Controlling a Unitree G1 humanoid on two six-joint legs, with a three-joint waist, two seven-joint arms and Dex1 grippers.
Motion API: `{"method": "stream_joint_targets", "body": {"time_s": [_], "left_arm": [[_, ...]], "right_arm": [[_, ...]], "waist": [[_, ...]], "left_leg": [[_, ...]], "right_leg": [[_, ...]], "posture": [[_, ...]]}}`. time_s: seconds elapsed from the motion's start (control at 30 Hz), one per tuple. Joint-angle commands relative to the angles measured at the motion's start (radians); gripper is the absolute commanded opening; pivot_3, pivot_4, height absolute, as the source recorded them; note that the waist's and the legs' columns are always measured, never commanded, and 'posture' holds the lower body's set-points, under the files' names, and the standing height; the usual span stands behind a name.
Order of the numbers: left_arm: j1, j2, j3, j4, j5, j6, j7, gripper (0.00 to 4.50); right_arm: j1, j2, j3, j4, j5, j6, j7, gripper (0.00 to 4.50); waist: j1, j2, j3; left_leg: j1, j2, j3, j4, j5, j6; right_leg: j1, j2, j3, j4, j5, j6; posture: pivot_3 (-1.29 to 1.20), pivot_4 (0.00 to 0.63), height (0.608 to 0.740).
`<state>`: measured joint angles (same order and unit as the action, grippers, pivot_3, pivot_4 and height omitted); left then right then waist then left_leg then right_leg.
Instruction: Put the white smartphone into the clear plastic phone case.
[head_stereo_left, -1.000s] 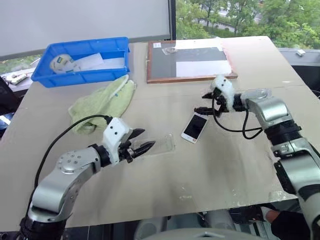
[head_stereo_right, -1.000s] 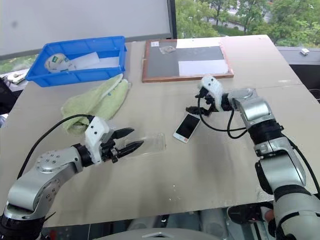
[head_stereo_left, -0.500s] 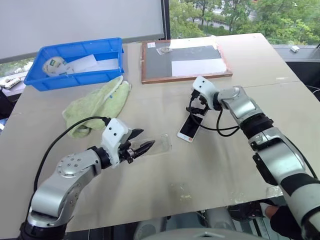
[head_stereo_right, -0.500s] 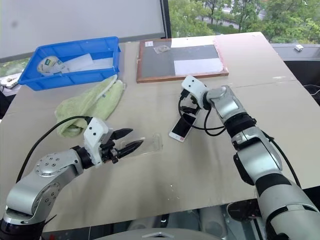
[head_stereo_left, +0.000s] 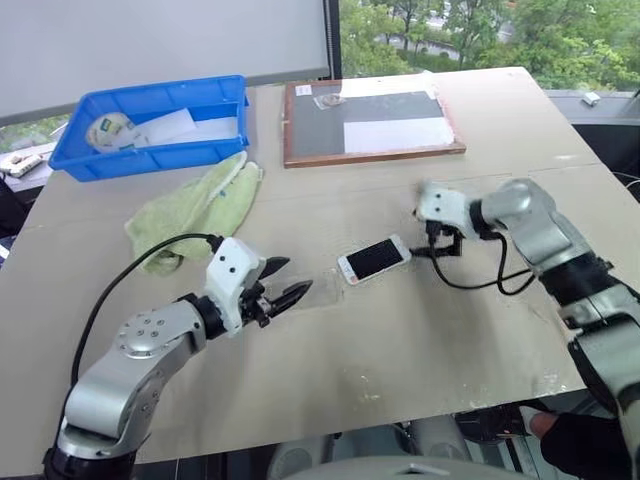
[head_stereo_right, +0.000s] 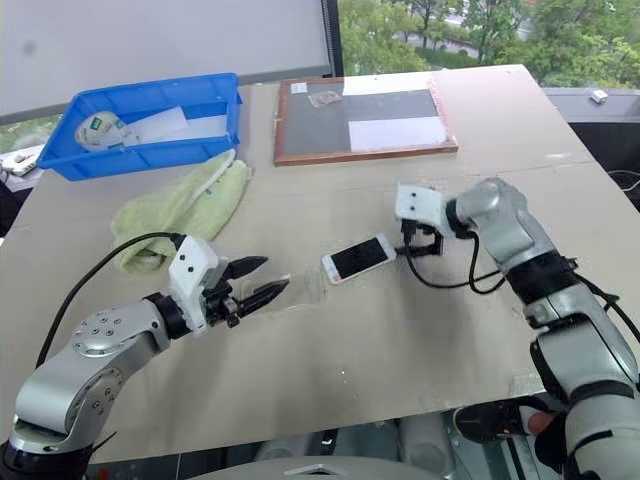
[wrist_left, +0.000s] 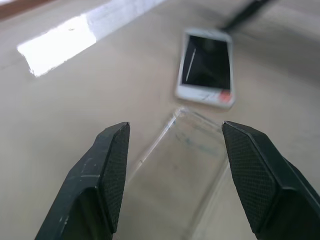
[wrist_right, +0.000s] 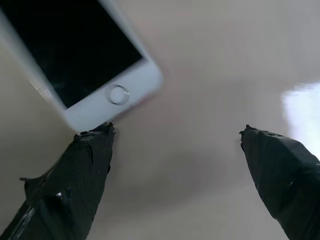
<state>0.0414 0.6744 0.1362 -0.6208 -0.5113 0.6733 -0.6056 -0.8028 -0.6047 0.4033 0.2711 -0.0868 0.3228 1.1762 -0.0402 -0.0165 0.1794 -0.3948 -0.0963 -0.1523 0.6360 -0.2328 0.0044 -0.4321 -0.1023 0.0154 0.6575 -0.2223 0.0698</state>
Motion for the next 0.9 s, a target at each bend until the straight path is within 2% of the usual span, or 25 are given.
{"method": "stream_joint_targets", "body": {"time_s": [0.03, 0.17, 0.23, 0.3, 0.5, 0.6, 0.8, 0.9], "left_arm": [[-0.012, 0.008, -0.003, 0.003, 0.006, -0.024, -0.017, 3.01], [-0.028, 0.008, -0.015, 0.015, 0.010, -0.029, -0.026, 3.01], [-0.033, 0.009, -0.015, 0.019, 0.010, -0.030, -0.028, 3.01], [-0.030, 0.012, -0.008, 0.017, 0.008, -0.030, -0.031, 3.01], [0.030, 0.030, 0.045, -0.009, -0.027, -0.043, -0.082, 3.01], [0.082, 0.042, 0.097, -0.021, -0.060, -0.074, -0.138, 3.01], [0.199, 0.118, 0.270, 0.053, -0.189, -0.168, -0.424, 3.01], [0.208, 0.149, 0.334, 0.101, -0.219, -0.184, -0.485, 3.78]], "right_arm": [[-0.075, 0.063, -0.121, -0.011, 0.080, 0.182, -0.070, 4.44], [-0.141, 0.122, -0.156, 0.061, 0.086, 0.219, -0.146, 4.44], [-0.131, 0.125, -0.133, 0.056, 0.088, 0.167, -0.116, 4.44], [-0.105, 0.124, -0.133, 0.023, 0.157, 0.181, -0.014, 4.44], [0.000, 0.136, -0.119, -0.065, 0.196, 0.168, 0.016, 4.44], [0.052, 0.143, -0.084, -0.109, 0.172, 0.131, 0.000, 4.44], [0.068, 0.166, -0.031, -0.085, 0.138, 0.067, -0.024, 4.44], [0.056, 0.192, -0.031, -0.054, 0.123, 0.056, -0.059, 4.50]], "waist": [[-0.006, 0.000, 0.000], [0.001, 0.000, 0.000], [0.007, 0.000, 0.000], [0.011, 0.000, 0.000], [0.004, 0.000, 0.000], [-0.001, 0.000, 0.000], [0.001, 0.000, 0.000], [0.001, 0.000, 0.000]], "left_leg": [[0.000, 0.000, 0.002, 0.000, -0.001, 0.001], [0.002, 0.004, 0.004, 0.001, -0.001, 0.003], [0.002, 0.005, 0.004, 0.001, -0.002, 0.003], [0.002, 0.005, 0.005, 0.001, -0.001, 0.003], [0.001, 0.005, 0.006, 0.001, 0.000, 0.000], [0.001, 0.006, 0.006, 0.001, 0.000, 0.000], [0.002, 0.010, 0.007, 0.001, -0.002, 0.003], [0.003, 0.011, 0.006, 0.001, -0.002, 0.003]], "right_leg": [[-0.001, 0.000, 0.002, 0.000, 0.000, 0.000], [-0.001, 0.005, 0.004, 0.001, 0.004, -0.001], [0.000, 0.006, 0.003, 0.001, 0.005, -0.002], [0.000, 0.006, 0.002, 0.000, 0.005, -0.002], [-0.001, 0.005, 0.005, -0.002, 0.005, -0.002], [-0.002, 0.006, 0.005, -0.002, 0.005, -0.002], [-0.001, 0.009, 0.004, -0.001, 0.005, -0.003], [-0.001, 0.011, 0.004, -0.001, 0.006, -0.003]], "posture": [[0.00, 0.150, 0.740], [0.00, 0.150, 0.740], [0.00, 0.150, 0.740], [0.00, 0.150, 0.740], [0.00, 0.150, 0.740], [0.00, 0.150, 0.740], [0.00, 0.150, 0.740], [0.00, 0.150, 0.740]]}}
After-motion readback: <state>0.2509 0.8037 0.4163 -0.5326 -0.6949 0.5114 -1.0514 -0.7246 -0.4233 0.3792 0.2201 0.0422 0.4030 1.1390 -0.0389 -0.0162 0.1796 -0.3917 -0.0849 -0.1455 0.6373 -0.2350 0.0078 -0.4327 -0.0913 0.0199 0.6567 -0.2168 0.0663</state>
